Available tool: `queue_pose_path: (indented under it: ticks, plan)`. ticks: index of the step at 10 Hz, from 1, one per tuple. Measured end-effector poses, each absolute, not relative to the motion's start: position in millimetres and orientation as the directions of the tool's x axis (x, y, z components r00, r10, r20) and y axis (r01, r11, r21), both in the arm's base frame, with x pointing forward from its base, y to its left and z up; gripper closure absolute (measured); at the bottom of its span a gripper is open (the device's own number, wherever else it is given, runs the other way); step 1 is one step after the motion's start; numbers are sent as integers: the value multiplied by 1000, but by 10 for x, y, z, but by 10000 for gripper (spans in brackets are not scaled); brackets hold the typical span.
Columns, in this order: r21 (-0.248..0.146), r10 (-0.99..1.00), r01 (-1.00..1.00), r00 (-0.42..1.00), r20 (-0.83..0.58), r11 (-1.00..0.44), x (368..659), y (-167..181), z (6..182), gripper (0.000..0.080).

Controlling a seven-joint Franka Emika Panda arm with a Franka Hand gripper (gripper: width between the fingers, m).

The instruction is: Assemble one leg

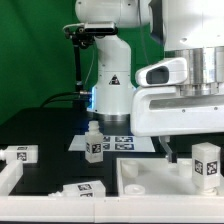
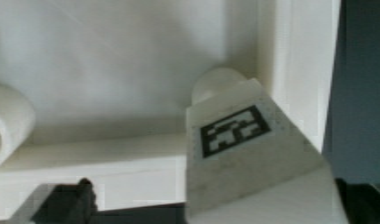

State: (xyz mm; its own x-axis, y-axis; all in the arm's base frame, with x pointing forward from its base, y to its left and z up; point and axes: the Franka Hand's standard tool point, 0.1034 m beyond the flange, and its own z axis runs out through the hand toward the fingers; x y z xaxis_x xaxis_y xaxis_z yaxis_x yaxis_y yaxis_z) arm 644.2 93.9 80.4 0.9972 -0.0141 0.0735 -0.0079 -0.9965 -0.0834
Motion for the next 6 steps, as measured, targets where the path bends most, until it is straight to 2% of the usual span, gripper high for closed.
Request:
queue_pose_path:
  ticks: [1,3,4,5,6]
  plan:
    - [-71,55,61,995,78,-996,6442,937,804,151]
    - [-71,21,26,997,73,-997,6424,1100,822,151]
    - [-71,17,22,997,73,-997,6428,1074,815,151]
    - [-72,-10,-5,997,71,-997,6428,1068,814,243]
    - [-76,-40,-35,997,69,-997,6427,1072,813,243]
